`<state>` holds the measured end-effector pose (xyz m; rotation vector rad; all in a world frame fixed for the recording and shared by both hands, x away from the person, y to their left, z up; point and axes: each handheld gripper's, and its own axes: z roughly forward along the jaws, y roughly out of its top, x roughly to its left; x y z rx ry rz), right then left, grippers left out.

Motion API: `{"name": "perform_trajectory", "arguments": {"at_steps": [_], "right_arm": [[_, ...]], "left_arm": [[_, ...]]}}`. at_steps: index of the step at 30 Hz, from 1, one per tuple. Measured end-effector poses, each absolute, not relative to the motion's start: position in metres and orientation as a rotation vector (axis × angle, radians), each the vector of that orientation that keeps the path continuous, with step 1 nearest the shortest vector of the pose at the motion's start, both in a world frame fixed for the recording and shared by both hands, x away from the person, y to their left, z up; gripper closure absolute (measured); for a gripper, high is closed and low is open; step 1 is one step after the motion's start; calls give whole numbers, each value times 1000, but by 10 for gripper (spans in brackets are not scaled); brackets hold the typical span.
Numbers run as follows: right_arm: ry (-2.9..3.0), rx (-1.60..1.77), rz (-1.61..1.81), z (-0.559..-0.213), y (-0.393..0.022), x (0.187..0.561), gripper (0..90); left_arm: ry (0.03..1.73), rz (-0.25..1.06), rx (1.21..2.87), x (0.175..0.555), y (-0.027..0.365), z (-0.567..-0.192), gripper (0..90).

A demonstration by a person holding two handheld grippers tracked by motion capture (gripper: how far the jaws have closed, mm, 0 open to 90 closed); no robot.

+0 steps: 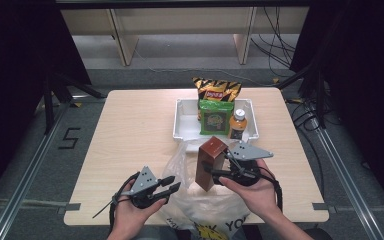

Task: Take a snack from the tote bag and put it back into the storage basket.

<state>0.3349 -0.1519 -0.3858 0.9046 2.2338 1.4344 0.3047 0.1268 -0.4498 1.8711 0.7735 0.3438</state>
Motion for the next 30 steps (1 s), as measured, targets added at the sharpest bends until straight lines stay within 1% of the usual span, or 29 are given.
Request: {"name": "perform_trajectory", "arguments": {"at_steps": [1, 4, 6, 9, 10, 13, 18, 26, 27, 29, 30], "right_arm": [[2219, 921, 1425, -385, -153, 335, 384], [2211, 862, 1424, -381, -155, 339, 384], [2189, 921, 1446, -379, -153, 337, 384], [2187, 867, 1449, -374, -155, 341, 384], [2173, 905, 1453, -371, -154, 341, 384], [2173, 860, 1451, -366, -157, 343, 384], [2160, 884, 1463, -360, -158, 345, 385], [2142, 863, 1482, -355, -156, 348, 385], [2139, 887, 1485, -354, -155, 348, 385], [2133, 906, 1490, -354, -154, 348, 385], [2129, 870, 1474, -353, -155, 350, 385]], "left_arm": [[802, 341, 1862, 304, 126, -450, 673], [797, 345, 1864, 304, 126, -450, 672], [785, 347, 1870, 305, 126, -450, 671], [801, 340, 1862, 304, 125, -451, 670], [801, 340, 1862, 304, 125, -451, 670], [783, 340, 1869, 304, 126, -451, 668], [783, 337, 1870, 305, 125, -451, 665], [798, 338, 1867, 304, 124, -451, 662], [773, 349, 1881, 305, 125, -451, 661], [775, 349, 1880, 305, 125, -451, 660], [784, 345, 1874, 304, 125, -451, 660]]}}
